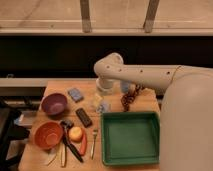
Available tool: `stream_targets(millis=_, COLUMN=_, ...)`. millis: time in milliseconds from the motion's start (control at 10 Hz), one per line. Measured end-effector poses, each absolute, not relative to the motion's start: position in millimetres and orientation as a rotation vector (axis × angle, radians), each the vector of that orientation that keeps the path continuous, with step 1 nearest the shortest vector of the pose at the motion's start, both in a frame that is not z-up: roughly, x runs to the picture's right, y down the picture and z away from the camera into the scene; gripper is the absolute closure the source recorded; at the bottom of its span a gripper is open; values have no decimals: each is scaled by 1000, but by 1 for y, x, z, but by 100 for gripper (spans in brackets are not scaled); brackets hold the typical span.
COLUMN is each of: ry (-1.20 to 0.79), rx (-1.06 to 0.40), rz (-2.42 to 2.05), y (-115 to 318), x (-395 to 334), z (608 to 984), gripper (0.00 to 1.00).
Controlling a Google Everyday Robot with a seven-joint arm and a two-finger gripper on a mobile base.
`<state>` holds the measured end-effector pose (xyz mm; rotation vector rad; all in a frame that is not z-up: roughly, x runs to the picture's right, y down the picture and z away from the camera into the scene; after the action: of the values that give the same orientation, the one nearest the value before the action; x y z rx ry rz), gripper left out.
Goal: Wipe purple bowl with sponge
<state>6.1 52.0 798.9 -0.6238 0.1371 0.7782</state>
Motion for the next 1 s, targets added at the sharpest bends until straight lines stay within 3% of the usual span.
stream_targets(millis=1000, ry=109, rx=-585, rz=773, y=44, x=1, z=806, gripper=21)
